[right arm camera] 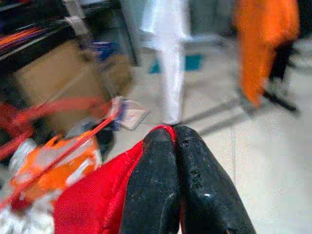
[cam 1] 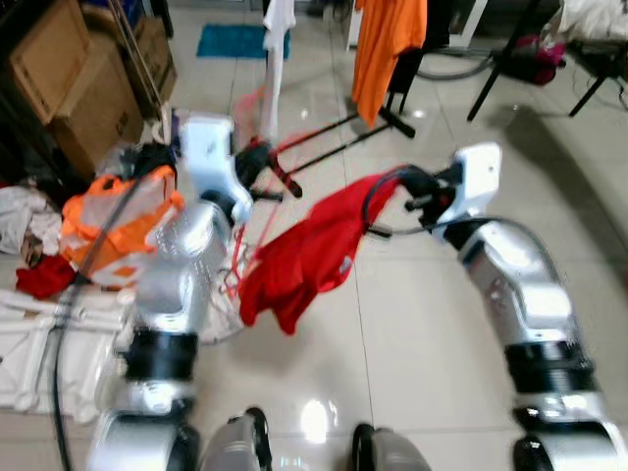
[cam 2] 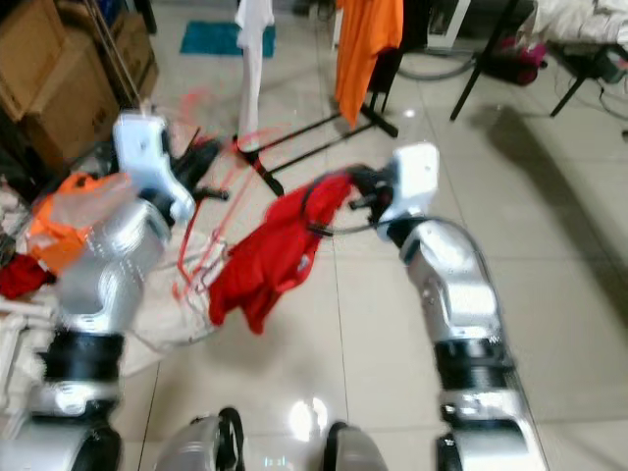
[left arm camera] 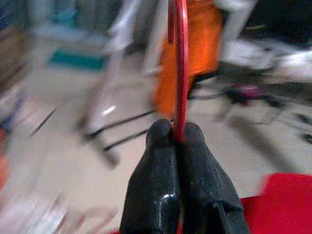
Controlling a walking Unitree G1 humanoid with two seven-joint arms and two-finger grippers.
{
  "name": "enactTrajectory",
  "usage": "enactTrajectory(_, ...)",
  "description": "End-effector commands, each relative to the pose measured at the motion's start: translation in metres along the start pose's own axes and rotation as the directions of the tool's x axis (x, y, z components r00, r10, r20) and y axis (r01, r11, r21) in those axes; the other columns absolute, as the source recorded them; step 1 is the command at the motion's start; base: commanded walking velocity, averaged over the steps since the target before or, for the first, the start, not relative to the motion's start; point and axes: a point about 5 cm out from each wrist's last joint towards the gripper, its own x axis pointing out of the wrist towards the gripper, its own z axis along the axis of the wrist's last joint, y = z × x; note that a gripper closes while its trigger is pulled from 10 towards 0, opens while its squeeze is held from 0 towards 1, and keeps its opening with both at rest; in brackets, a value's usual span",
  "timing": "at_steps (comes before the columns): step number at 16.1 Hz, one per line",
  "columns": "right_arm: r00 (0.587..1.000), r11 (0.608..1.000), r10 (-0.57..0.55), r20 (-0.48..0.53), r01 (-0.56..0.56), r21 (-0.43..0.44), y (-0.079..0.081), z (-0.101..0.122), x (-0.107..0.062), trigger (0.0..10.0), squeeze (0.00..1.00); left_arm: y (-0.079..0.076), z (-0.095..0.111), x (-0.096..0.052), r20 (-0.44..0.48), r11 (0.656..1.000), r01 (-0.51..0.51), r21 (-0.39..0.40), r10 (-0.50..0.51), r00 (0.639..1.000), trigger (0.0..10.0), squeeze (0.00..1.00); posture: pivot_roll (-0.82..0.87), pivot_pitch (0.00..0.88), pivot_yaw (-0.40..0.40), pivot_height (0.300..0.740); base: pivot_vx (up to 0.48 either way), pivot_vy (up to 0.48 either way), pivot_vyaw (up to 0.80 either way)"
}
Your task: Hang hanger
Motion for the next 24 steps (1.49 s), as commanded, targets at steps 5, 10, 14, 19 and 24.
enactTrajectory(5,0.995,0.994,-0.095,0.004,0.095,-0.062,-0.010,-0.010,0.003,0.0,0.00,0.021,-0.029,-0.014,-0.046,0.960,-0.263,0.097,0.268,0.962,10.0,0.00,-0.12,0.156,-0.032,0.740,0.000,0.000,0.34)
enactTrajectory(10,0.995,0.993,-0.100,0.022,0.101,-0.056,-0.009,-0.015,0.004,0.0,0.00,0.020,-0.026,-0.012,-0.003,0.931,-0.321,0.172,0.327,0.945,10.0,0.00,-0.12,0.168,-0.025,0.740,0.000,0.000,0.47)
enactTrajectory(14,0.996,0.994,-0.077,0.041,0.080,-0.073,-0.007,-0.014,0.005,0.0,0.00,0.015,-0.024,-0.010,0.013,0.928,-0.302,0.216,0.307,0.952,10.0,0.00,-0.12,0.175,-0.021,0.740,0.000,0.000,0.46)
enactTrajectory(19,0.998,0.992,-0.039,0.048,0.044,-0.117,0.000,-0.016,0.005,0.0,0.00,0.018,-0.033,-0.009,-0.038,0.940,-0.295,0.174,0.305,0.952,10.0,0.00,-0.13,0.174,-0.016,0.740,0.086,-0.153,0.44)
enactTrajectory(24,0.999,0.993,-0.020,0.044,0.025,-0.112,0.003,-0.023,0.002,0.0,0.00,0.018,-0.036,-0.007,-0.047,0.943,-0.299,0.144,0.308,0.950,10.0,0.00,-0.13,0.171,-0.009,0.740,0.436,0.000,0.42)
